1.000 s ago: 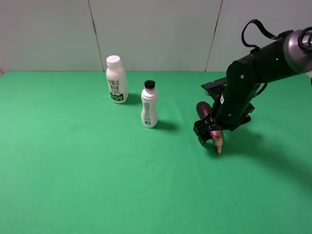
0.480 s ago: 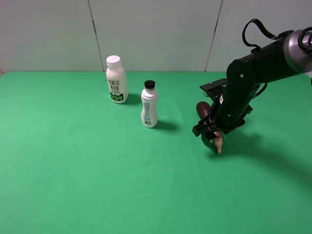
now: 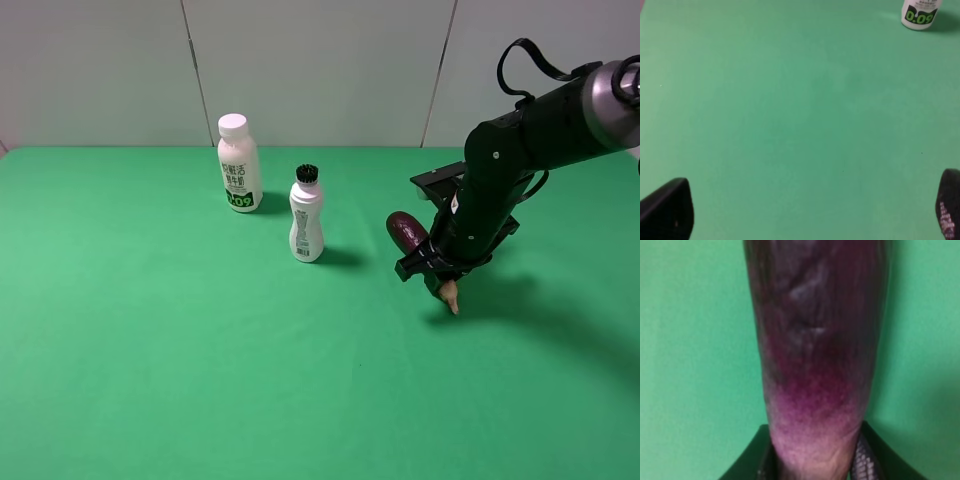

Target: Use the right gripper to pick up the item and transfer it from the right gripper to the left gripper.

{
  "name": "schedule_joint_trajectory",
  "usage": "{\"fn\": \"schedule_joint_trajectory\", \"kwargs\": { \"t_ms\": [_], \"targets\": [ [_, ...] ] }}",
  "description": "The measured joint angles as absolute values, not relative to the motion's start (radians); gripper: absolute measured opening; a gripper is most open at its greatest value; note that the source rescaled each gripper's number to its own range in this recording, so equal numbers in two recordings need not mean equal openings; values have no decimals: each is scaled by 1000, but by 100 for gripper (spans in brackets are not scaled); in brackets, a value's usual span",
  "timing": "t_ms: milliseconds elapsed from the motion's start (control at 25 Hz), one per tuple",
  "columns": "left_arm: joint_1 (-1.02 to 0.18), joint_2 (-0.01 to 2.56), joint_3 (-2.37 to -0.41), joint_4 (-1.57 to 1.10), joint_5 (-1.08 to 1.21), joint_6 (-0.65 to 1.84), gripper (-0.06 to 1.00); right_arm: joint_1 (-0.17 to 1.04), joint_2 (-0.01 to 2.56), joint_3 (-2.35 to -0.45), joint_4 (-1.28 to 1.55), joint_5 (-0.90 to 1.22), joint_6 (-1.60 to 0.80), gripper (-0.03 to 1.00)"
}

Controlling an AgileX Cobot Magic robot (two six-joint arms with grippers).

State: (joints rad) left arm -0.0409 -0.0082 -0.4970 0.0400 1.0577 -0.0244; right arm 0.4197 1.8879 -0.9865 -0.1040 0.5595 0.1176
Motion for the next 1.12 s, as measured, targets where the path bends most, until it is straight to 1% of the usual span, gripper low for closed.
{"fn": "schedule_joint_trajectory", "kwargs": {
  "t_ms": [200, 440, 680, 800, 1120],
  "targets": [
    [-41, -8, -497, 40, 1058, -24, 93, 420, 1849, -1034, -101, 679, 118, 1],
    [-41, -8, -497, 40, 1058, -24, 93, 420, 1722, -1115, -95, 830, 105, 1],
    [-41, -8, -497, 40, 1058, -24, 93, 427, 1597, -1132, -63, 946, 57, 1],
    [-41, -8, -497, 40, 1058, -24, 93, 462, 1540, -1135, -62, 989, 35, 1],
    [-41, -8, -497, 40, 1058, -24, 93, 614, 1435, -1137, -59, 1100, 14, 1]
  ]
}}
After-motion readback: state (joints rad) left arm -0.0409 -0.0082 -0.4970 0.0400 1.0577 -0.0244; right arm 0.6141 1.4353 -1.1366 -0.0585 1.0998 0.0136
